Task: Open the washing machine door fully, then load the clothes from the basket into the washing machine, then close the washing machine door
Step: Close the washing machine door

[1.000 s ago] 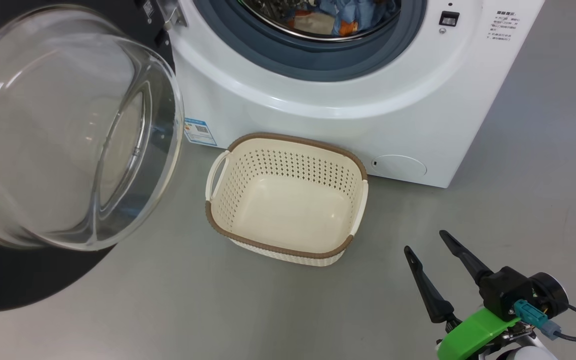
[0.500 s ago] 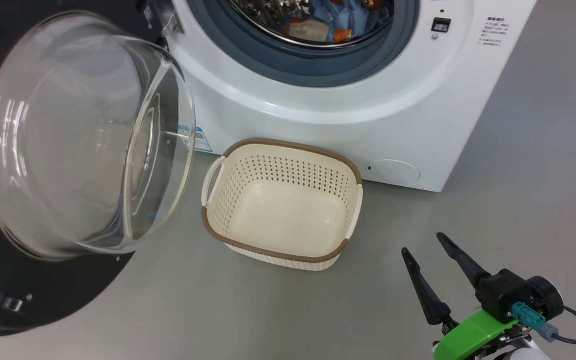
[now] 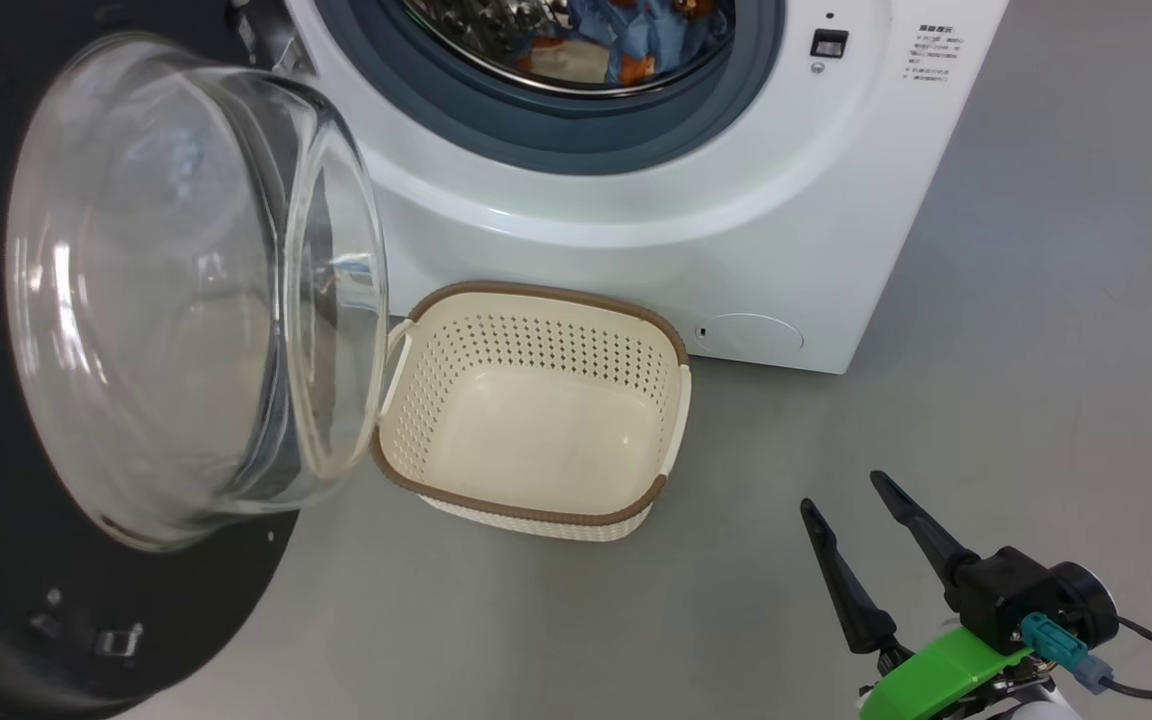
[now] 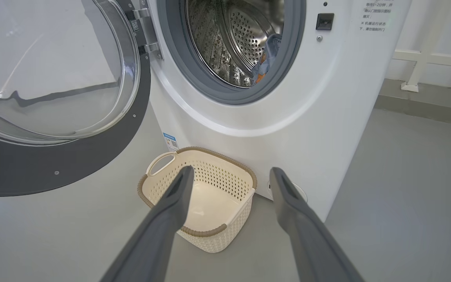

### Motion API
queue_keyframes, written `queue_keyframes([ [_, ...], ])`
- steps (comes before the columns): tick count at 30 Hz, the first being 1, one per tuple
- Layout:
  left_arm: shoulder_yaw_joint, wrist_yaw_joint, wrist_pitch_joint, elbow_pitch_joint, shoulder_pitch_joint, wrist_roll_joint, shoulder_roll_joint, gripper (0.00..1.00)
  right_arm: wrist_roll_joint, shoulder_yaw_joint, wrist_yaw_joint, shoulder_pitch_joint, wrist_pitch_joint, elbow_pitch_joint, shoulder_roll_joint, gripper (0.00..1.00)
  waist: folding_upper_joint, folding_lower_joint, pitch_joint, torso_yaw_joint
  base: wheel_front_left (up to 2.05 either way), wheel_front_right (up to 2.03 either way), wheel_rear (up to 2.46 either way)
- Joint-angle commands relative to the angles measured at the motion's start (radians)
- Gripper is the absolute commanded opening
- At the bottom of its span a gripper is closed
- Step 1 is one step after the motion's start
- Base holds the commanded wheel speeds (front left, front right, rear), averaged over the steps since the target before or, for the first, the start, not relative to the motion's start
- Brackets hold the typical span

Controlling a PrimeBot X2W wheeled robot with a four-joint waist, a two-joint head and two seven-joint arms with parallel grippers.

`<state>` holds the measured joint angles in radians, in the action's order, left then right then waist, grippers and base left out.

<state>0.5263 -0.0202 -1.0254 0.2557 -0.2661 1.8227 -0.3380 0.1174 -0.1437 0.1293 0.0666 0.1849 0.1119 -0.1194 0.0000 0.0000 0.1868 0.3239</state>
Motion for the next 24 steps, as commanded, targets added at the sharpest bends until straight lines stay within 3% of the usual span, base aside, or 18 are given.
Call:
queue_keyframes([
  [1,0.02,0.004,-0.015,-0.037,-0.004,0.005,-0.038,0.0,0.006,-0.018,0.001,0.018,0.011,-0.02,0.009,1.0,0.0,0.0,0.0,-0.003,0.0,0.0,0.0],
  [15,-0.017,0.009,-0.04,-0.195,0.011,0.039,0.054,0.0,0.009,-0.011,0.001,0.039,0.054,0.025,0.042,1.0,0.0,0.0,0.009,-0.112,0.0,0.0,0.0],
  [24,-0.066,-0.009,-0.032,-0.238,-0.026,0.034,0.113,0.0,0.015,-0.009,0.001,0.052,0.07,0.047,0.054,1.0,0.0,0.0,0.008,-0.166,0.0,0.0,0.0],
])
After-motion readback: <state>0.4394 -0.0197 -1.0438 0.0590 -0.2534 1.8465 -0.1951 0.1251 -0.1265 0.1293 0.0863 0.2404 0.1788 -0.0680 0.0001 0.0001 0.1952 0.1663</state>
